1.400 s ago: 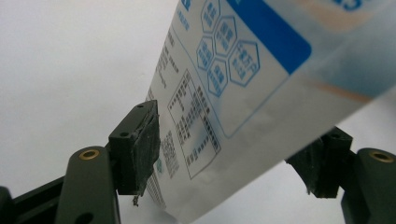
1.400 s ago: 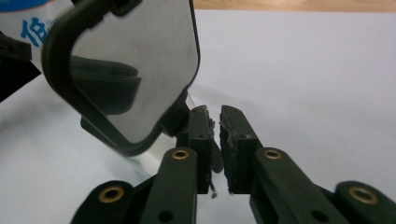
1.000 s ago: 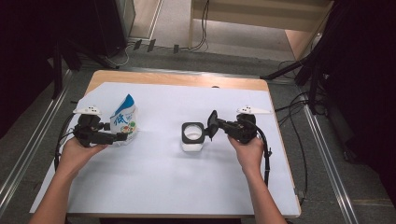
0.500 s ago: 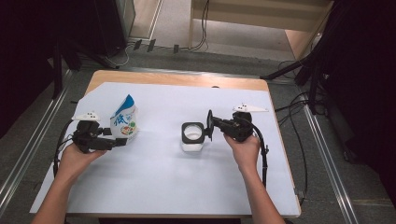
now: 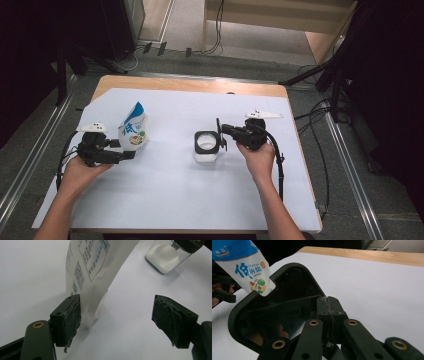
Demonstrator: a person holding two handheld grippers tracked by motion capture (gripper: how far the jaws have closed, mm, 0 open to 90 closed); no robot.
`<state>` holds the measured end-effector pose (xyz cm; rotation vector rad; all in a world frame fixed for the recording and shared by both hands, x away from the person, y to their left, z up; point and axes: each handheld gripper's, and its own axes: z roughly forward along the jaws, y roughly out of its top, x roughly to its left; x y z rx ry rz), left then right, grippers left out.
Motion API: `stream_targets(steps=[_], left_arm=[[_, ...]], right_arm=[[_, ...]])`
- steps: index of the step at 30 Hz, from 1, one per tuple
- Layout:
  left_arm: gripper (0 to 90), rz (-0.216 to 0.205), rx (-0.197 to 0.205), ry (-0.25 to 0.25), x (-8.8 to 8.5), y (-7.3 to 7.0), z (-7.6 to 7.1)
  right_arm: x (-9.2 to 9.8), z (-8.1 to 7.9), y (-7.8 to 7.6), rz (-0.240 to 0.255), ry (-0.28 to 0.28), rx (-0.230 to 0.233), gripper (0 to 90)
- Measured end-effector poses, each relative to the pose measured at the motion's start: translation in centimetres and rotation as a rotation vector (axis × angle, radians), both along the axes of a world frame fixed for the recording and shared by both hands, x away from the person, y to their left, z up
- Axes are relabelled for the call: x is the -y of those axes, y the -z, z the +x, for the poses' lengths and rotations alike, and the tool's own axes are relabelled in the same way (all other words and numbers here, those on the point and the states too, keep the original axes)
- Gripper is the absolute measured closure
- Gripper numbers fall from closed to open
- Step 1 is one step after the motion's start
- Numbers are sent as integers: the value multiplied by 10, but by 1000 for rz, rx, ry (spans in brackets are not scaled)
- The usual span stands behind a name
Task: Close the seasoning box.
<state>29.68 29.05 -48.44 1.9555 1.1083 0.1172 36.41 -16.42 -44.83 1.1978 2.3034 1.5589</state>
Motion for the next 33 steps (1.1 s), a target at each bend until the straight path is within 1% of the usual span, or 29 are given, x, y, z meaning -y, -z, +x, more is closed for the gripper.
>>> stream_targets(steps=[4, 10, 15, 16, 23, 29, 33], left_arm=[[239, -4, 1, 4, 1, 0, -1], [239, 0, 8, 6, 1, 1, -1], [239, -1, 13, 5, 1, 0, -1], [239, 5, 13, 4, 1, 0, -1], [239, 15, 18, 4, 0, -1, -1], [237, 27, 20, 1, 0, 0, 1], [236, 29, 16, 1, 1, 0, 3]], right_arm=[[-3, 0, 0, -5, -11, 0, 900], [-8, 0, 2, -24, -23, -2, 900], [-9, 0, 3, -39, -23, 1, 882], [-9, 0, 3, -40, -22, 4, 880], [-2, 0, 2, -49, -5, 14, 819], [9, -2, 3, -52, 19, 21, 753], [19, -3, 5, -75, 43, 39, 690]])
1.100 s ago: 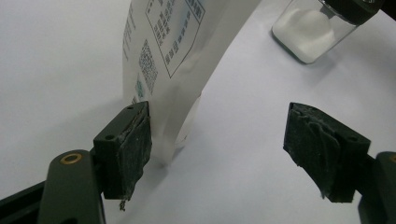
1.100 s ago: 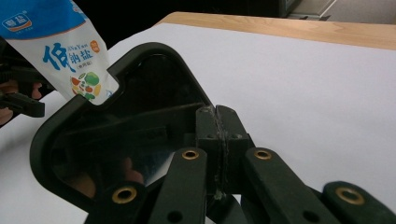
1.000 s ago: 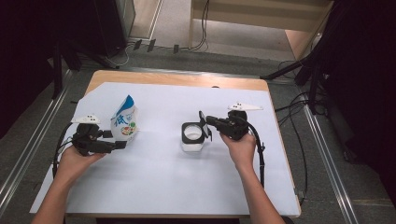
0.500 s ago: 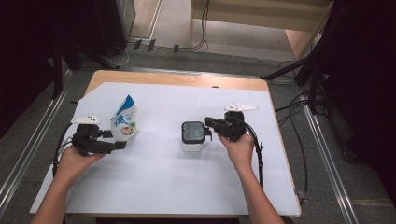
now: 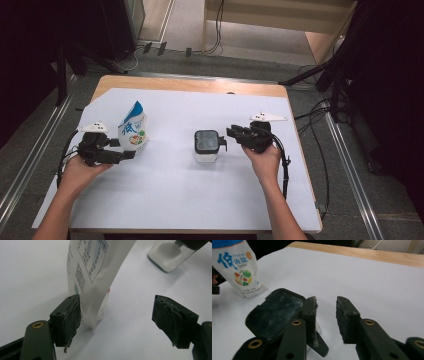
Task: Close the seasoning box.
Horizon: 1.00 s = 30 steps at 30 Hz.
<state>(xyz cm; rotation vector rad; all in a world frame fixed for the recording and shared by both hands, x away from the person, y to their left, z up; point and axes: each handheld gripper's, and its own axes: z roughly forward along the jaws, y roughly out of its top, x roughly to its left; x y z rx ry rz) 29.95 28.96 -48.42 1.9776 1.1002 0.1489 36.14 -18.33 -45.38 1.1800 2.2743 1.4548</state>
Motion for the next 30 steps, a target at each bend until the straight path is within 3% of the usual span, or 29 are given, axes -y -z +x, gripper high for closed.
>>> stream_targets(steps=[19, 30], left_arm=[[237, -18, 12, -12, 0, 3, 5], [243, -7, 0, -14, 0, 4, 8]], right_arm=[[43, -9, 19, -21, 117, 13, 587], [48, -10, 23, -25, 132, 10, 582]])
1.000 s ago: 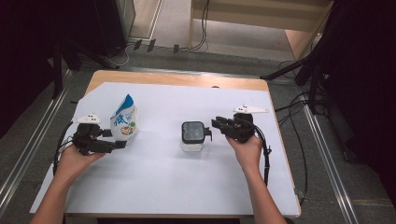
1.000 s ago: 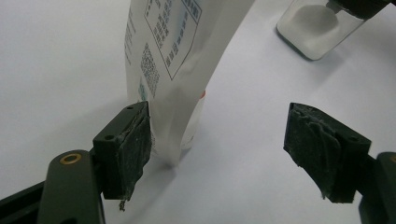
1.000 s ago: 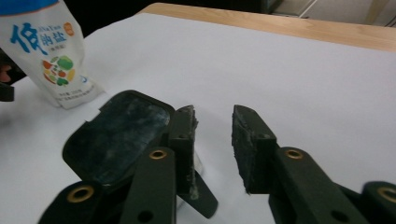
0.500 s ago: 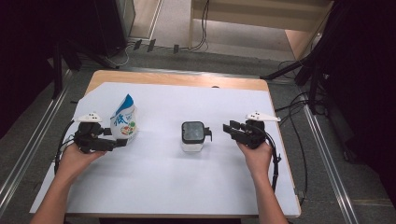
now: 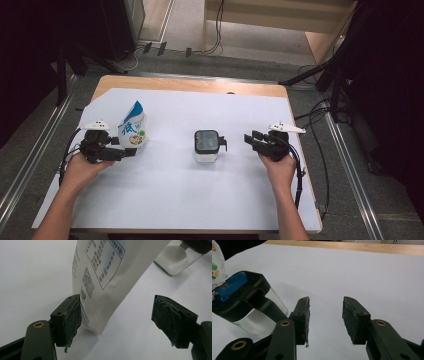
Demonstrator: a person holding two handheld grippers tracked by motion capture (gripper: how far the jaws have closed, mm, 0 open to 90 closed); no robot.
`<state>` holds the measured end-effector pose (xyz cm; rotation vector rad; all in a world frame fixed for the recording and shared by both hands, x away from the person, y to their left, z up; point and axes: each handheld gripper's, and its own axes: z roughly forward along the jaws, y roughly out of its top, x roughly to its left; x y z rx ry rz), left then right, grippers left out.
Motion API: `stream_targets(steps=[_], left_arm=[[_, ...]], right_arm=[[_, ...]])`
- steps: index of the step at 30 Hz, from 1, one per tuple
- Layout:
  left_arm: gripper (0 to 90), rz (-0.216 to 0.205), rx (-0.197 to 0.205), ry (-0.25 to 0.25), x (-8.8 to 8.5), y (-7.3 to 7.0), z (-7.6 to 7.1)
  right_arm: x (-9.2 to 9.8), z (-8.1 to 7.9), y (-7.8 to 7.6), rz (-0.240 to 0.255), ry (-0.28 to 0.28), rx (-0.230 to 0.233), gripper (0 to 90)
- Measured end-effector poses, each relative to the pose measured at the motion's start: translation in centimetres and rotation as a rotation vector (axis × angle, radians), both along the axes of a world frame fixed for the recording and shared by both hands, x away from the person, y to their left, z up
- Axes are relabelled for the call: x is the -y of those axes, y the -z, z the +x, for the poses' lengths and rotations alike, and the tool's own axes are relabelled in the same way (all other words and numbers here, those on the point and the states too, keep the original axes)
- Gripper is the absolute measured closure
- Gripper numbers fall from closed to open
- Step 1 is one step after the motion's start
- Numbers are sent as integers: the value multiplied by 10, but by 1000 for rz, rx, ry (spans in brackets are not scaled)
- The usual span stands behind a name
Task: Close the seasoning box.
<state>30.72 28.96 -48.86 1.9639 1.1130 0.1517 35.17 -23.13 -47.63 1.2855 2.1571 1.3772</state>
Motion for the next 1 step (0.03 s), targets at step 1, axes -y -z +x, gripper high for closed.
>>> stream_targets(steps=[1], left_arm=[[243, -3, 0, -2, 0, 0, 0]], right_arm=[[0, 0, 0, 0, 1, 0, 573]])
